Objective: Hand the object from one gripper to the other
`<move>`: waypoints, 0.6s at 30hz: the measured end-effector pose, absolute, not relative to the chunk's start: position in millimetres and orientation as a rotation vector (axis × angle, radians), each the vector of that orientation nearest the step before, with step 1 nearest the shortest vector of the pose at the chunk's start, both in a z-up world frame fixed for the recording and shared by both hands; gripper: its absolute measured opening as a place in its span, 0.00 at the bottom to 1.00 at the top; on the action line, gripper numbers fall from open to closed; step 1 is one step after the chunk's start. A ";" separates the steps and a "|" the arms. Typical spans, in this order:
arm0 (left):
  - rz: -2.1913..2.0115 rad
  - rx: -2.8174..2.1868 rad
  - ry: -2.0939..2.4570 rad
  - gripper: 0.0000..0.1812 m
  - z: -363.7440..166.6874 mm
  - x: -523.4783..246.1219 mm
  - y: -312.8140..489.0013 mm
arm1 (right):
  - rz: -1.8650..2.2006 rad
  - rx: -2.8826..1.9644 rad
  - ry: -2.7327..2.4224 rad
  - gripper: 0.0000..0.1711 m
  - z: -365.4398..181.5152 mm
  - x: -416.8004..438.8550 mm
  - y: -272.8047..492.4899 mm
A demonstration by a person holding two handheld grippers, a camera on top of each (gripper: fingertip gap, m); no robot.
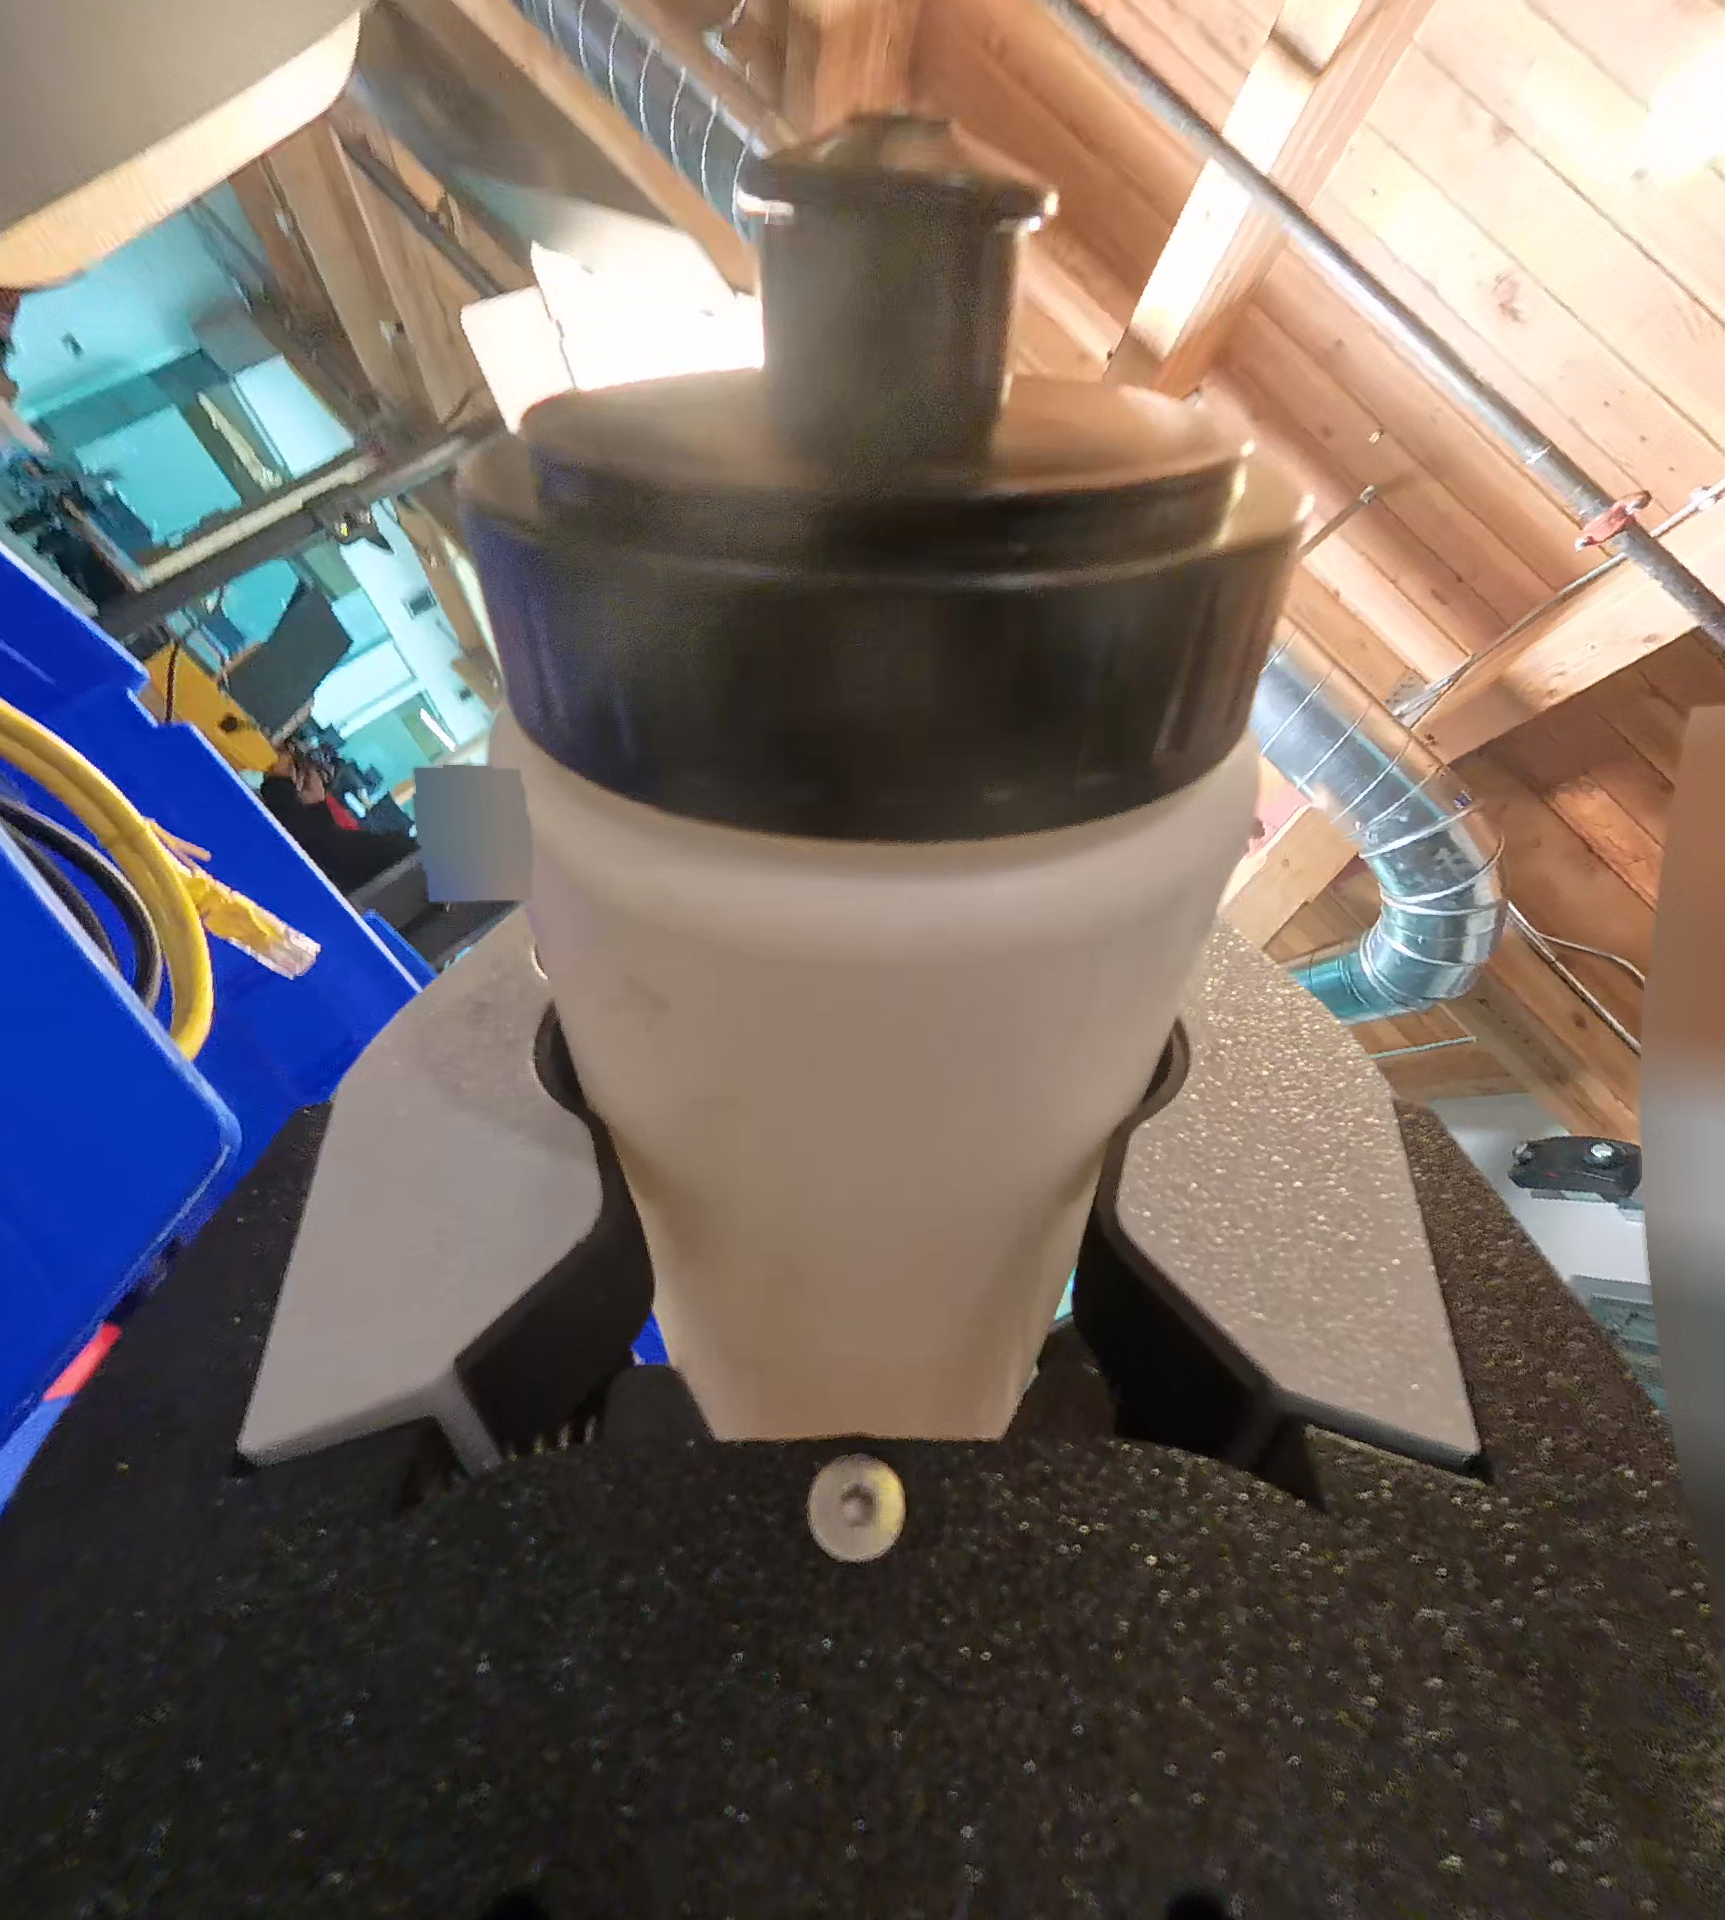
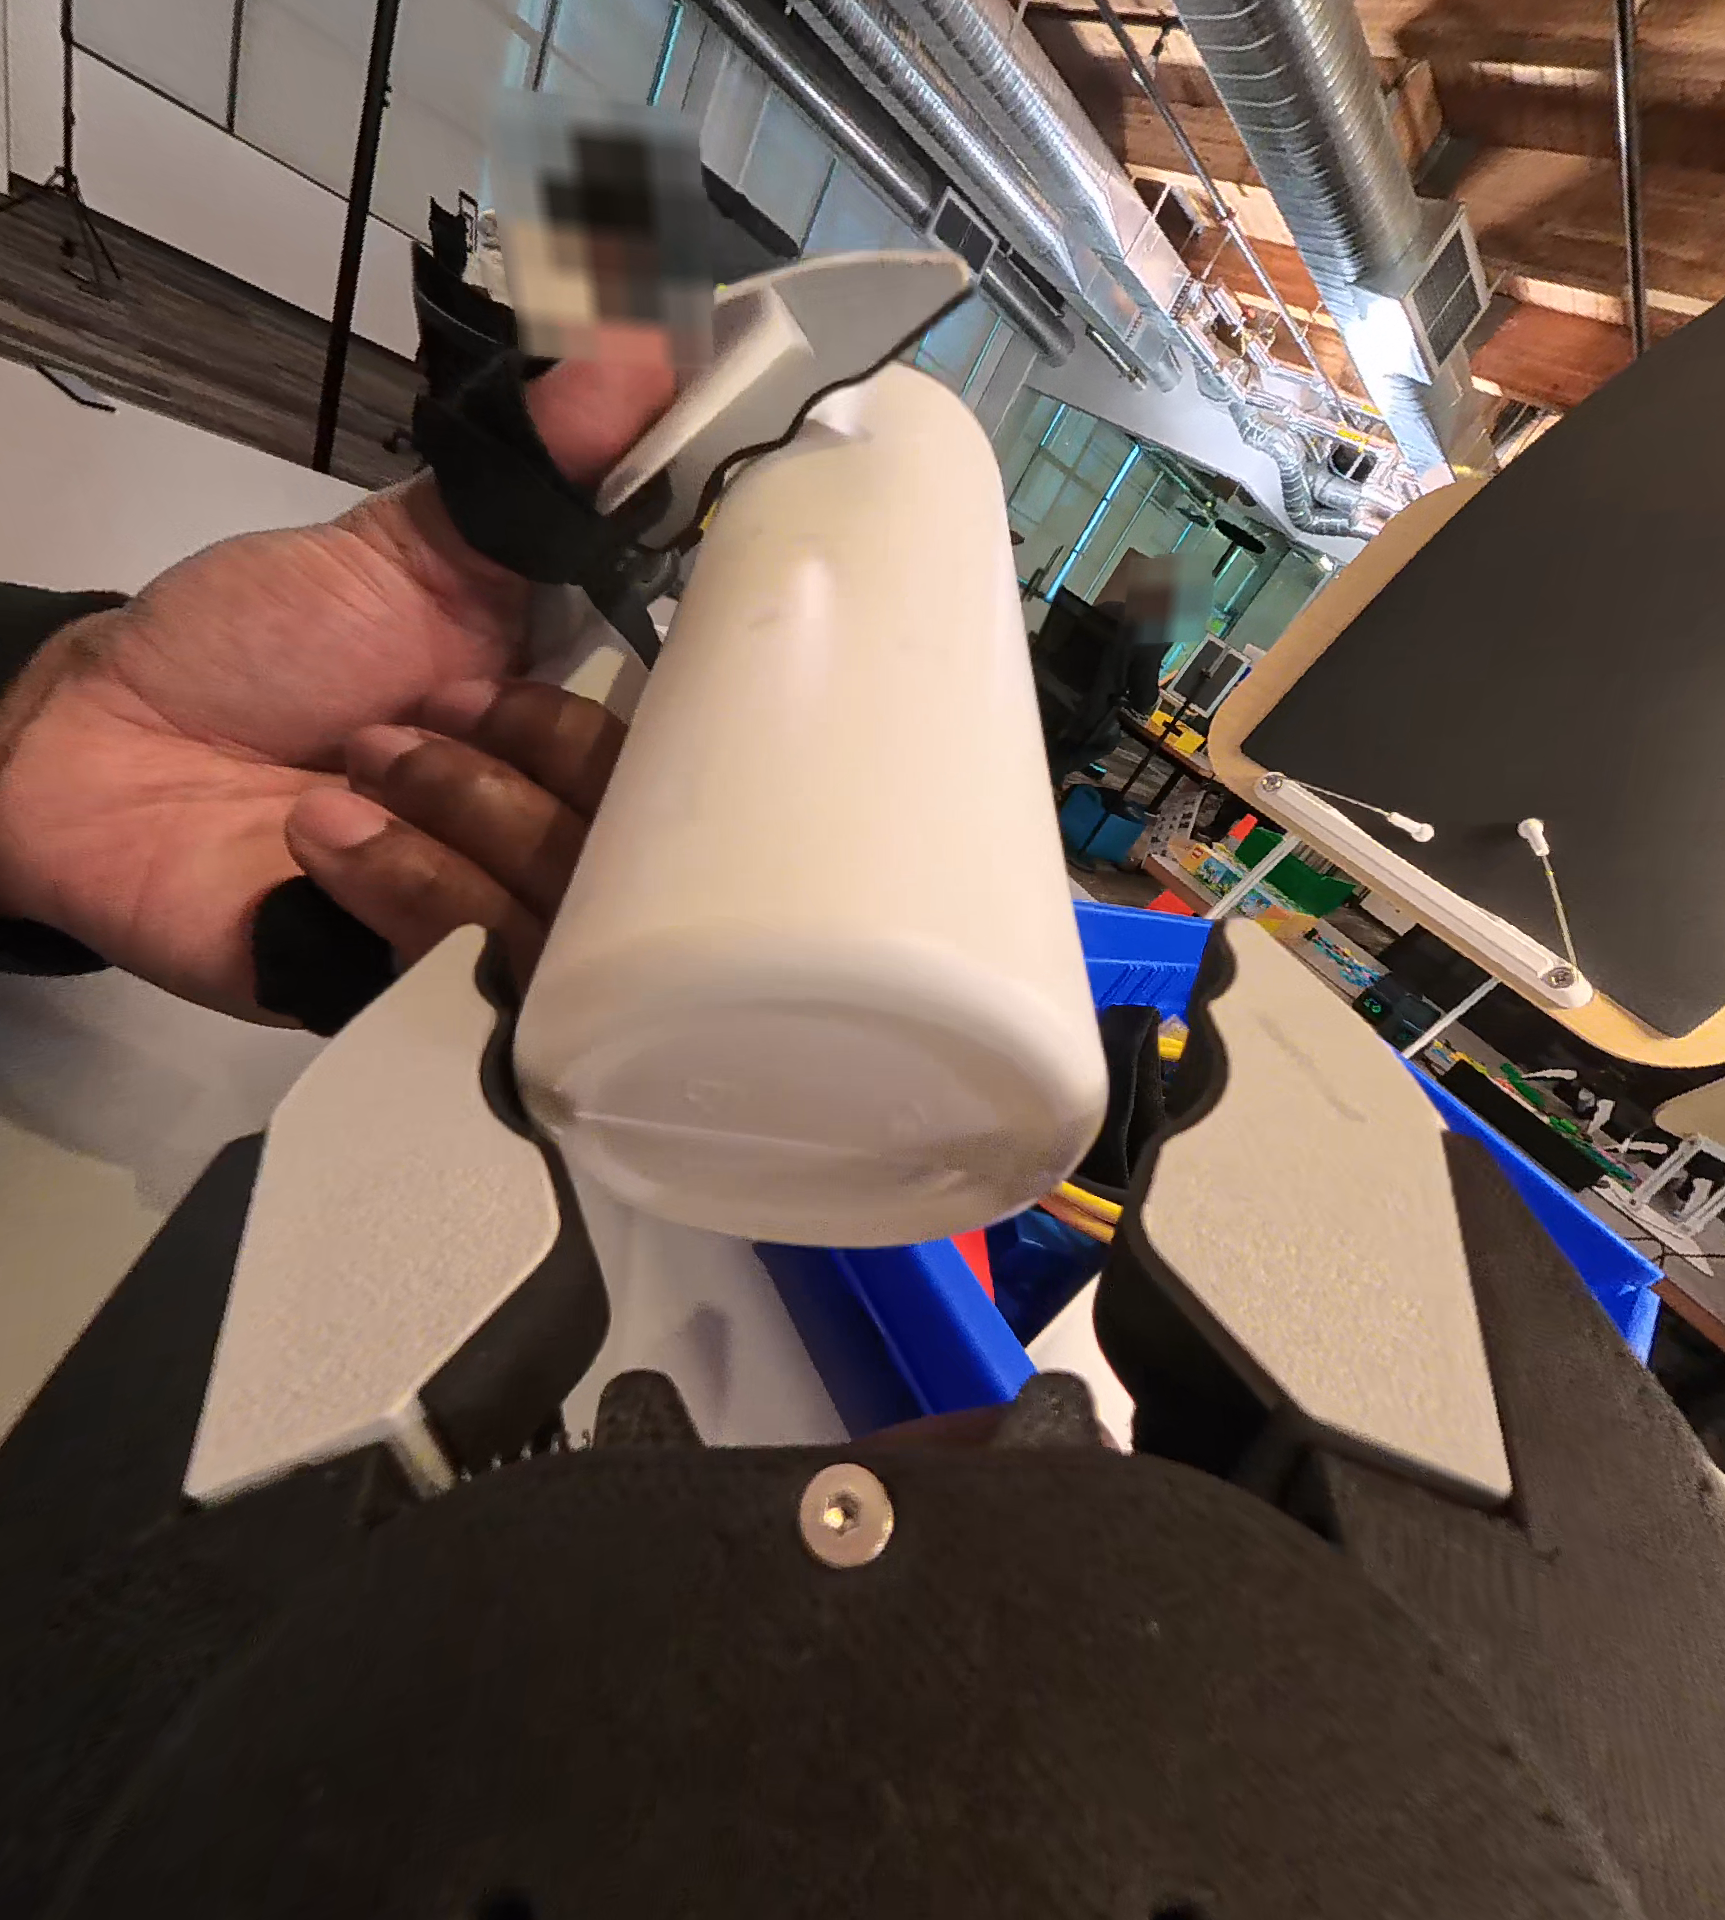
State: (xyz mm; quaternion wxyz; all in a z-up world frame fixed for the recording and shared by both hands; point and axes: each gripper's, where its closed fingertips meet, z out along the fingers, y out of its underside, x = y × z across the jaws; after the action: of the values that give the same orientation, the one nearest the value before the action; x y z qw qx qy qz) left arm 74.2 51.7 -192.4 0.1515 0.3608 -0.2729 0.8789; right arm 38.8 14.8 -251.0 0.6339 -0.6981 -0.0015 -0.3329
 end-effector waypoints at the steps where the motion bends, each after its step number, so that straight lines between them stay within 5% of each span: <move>1: 2.494 1.044 -0.808 0.58 -195.4 74.9 47.3 | -0.766 -1.595 -0.014 0.70 -250.6 38.3 14.5; 18: 2.426 1.066 -1.372 0.65 -213.3 74.4 36.3 | -0.720 -1.681 -0.047 0.63 -226.1 29.5 -2.0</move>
State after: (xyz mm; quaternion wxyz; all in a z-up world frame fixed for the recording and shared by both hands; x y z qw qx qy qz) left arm 74.4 36.3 -213.3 0.0786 0.3562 -0.4585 0.8104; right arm 29.5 -2.0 -226.1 0.6100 -0.7281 -0.0204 -0.3120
